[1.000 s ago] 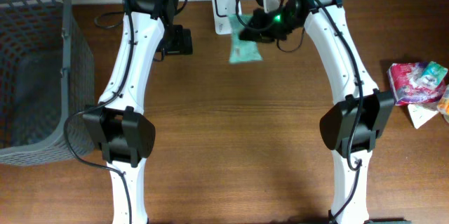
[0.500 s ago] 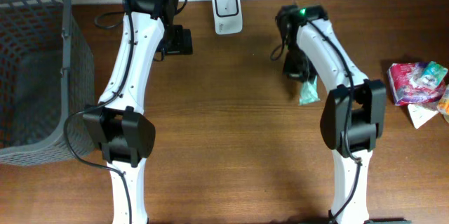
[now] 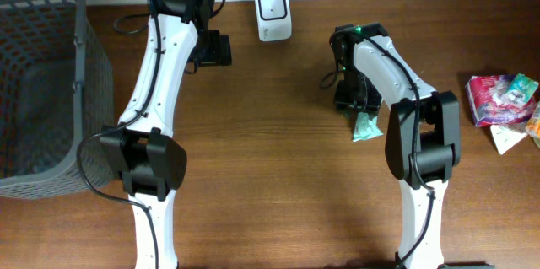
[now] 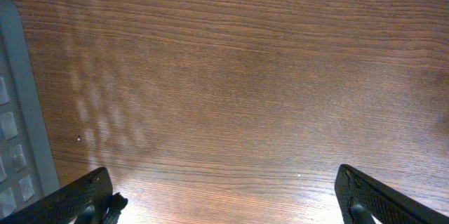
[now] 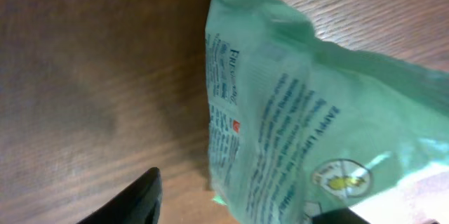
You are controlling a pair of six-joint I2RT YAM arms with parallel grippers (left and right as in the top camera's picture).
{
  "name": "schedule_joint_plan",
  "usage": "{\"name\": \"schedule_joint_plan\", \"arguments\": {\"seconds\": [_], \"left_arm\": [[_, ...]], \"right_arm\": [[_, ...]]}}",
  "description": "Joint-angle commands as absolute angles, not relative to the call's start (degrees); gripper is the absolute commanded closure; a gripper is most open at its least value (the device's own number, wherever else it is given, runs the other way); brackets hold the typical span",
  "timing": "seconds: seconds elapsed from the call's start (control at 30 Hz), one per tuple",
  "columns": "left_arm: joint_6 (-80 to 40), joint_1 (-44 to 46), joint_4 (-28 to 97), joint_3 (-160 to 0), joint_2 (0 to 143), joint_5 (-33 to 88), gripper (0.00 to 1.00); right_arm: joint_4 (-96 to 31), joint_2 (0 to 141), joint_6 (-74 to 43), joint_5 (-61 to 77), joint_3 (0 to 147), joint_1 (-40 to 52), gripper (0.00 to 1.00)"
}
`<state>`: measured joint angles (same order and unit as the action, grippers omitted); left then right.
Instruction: Scan the item barcode
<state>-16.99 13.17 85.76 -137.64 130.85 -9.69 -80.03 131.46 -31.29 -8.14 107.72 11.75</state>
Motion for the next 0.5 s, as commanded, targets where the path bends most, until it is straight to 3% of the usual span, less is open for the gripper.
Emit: {"name": "schedule_joint_plan", "arguments": {"seconds": [0.0,0.03,0.2,0.47], "left_arm": [[-17.54,13.32,85.8,-138.37,131.37,-10.15,0.01],[-17.54,13.34,85.8,-138.37,131.37,-10.15,0.01],[-17.54,13.32,85.8,-138.37,131.37,-10.15,0.01],[-17.54,13.34,85.8,-138.37,131.37,-10.15,0.01]], "right_arm": [[-80.99,130.98,-31.38,-6.66,107.35,12.1,0.74],[-81.21,130.98,-31.38,-6.72,107.35,12.12,0.82],[-84.75,130.98,-29.87,-10.81,107.37,12.16,0.9],[-91.55,131.41,-37.12,-29.61,109.43,11.97,0.92]]}}
